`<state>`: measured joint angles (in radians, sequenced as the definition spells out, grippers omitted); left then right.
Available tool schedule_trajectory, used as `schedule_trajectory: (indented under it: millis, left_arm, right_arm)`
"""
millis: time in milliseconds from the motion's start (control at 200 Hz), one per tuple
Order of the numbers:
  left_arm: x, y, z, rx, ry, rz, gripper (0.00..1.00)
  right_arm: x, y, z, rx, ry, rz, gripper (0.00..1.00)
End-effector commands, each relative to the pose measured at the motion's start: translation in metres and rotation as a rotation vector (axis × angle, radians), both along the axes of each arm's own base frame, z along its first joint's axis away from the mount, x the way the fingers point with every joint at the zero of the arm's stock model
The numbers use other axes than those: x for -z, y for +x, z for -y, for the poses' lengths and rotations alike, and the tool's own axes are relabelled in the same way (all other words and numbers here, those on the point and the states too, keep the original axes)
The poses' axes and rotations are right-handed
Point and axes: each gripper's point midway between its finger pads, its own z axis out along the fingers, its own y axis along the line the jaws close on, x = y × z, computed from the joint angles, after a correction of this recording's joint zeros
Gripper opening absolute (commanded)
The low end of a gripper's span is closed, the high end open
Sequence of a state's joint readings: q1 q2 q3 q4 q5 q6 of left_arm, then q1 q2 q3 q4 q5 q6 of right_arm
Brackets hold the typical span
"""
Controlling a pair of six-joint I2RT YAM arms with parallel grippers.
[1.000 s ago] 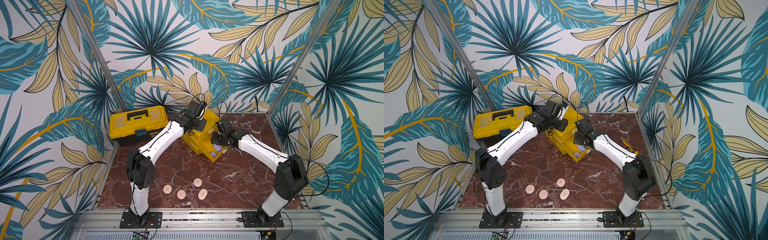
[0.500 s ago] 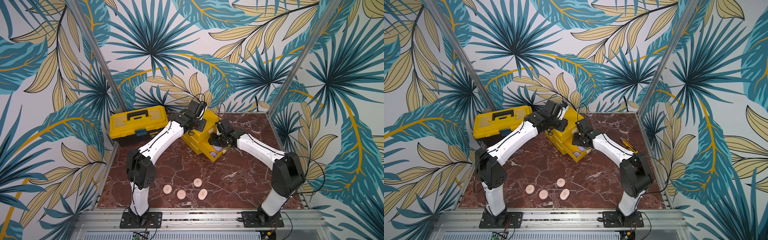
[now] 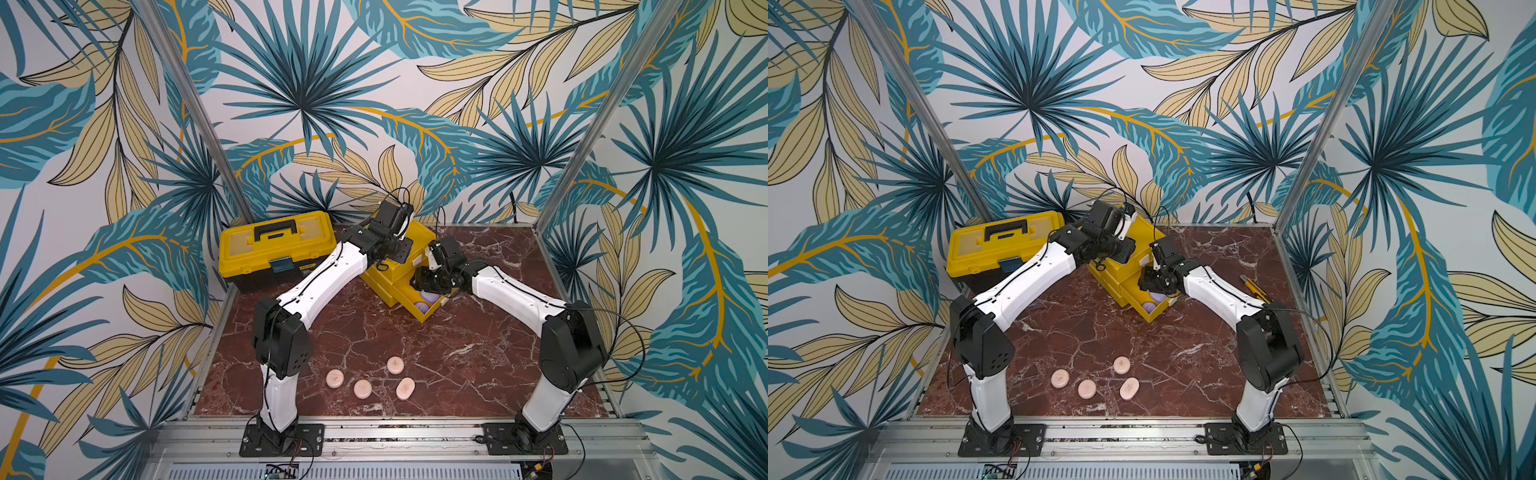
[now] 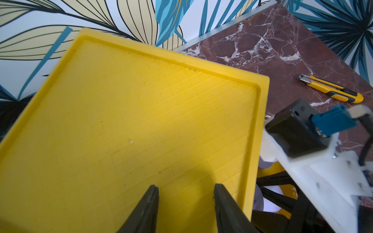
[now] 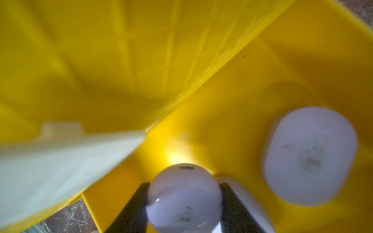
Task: Put the bluetooth earphones in the drawer according to color
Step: Place the bluetooth earphone in the drawer.
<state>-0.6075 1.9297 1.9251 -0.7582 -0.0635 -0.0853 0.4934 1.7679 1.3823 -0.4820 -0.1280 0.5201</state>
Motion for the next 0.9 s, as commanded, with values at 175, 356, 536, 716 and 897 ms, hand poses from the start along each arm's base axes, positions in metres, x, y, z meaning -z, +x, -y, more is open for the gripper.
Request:
schedule_trajectory:
  millis: [175, 356, 536, 716, 897]
  left_arm:
    - [0.007, -0.008, -0.002, 0.014, 0.02, -0.042, 0.49]
    - [0.006, -0.009, -0.003, 0.01, 0.019, -0.041, 0.49]
    - [0.006, -0.009, -0.003, 0.01, 0.02, -0.04, 0.49]
    - [0.005, -0.01, -0.003, 0.012, 0.021, -0.039, 0.49]
    - [0.005, -0.009, -0.003, 0.01, 0.019, -0.038, 0.49]
  right_arm:
    - [0.003, -0.025, -0.01, -0.105, -0.001, -0.046, 0.49]
    - [-0.005, -0.027, -0.018, -0.129, 0.038, -0.036, 0.49]
    - [0.003, -0.023, -0.021, -0.13, 0.035, -0.057, 0.5]
    - [0.008, -0.024, -0.019, -0.123, 0.012, -0.067, 0.56]
    - [0.011, -0.026, -0.017, -0.122, 0.0, -0.077, 0.6]
